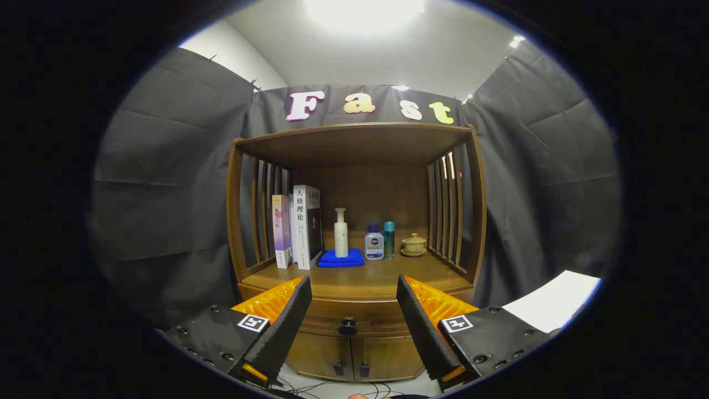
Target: Pull open the drawer, take out the items inside it, and place them on the countertop above the cabinet.
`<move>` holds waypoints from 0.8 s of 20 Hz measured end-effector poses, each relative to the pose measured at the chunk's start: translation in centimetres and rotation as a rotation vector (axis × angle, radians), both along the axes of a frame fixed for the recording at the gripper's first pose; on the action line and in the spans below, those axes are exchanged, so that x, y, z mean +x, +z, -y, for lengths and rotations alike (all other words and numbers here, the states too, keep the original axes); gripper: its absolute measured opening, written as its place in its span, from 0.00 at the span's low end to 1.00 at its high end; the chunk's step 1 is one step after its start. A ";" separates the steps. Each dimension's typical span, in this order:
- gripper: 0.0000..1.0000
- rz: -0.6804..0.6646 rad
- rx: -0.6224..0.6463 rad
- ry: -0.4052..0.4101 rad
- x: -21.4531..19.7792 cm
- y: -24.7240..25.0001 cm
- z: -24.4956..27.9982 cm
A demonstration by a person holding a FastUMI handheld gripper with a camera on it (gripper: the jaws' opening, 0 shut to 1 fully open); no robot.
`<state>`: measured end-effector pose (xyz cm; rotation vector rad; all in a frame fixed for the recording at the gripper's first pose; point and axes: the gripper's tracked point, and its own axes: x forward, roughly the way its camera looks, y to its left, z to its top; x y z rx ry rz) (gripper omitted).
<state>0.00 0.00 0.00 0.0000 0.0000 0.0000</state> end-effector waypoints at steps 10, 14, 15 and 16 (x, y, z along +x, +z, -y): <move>0.97 -0.028 0.001 0.000 0.1 -1.5 0.1; 0.97 -0.036 0.003 -0.003 0.4 -2.1 0.3; 0.97 -0.037 0.003 -0.003 0.5 -2.3 0.2; 0.97 -0.039 0.004 -0.005 0.6 -2.5 0.3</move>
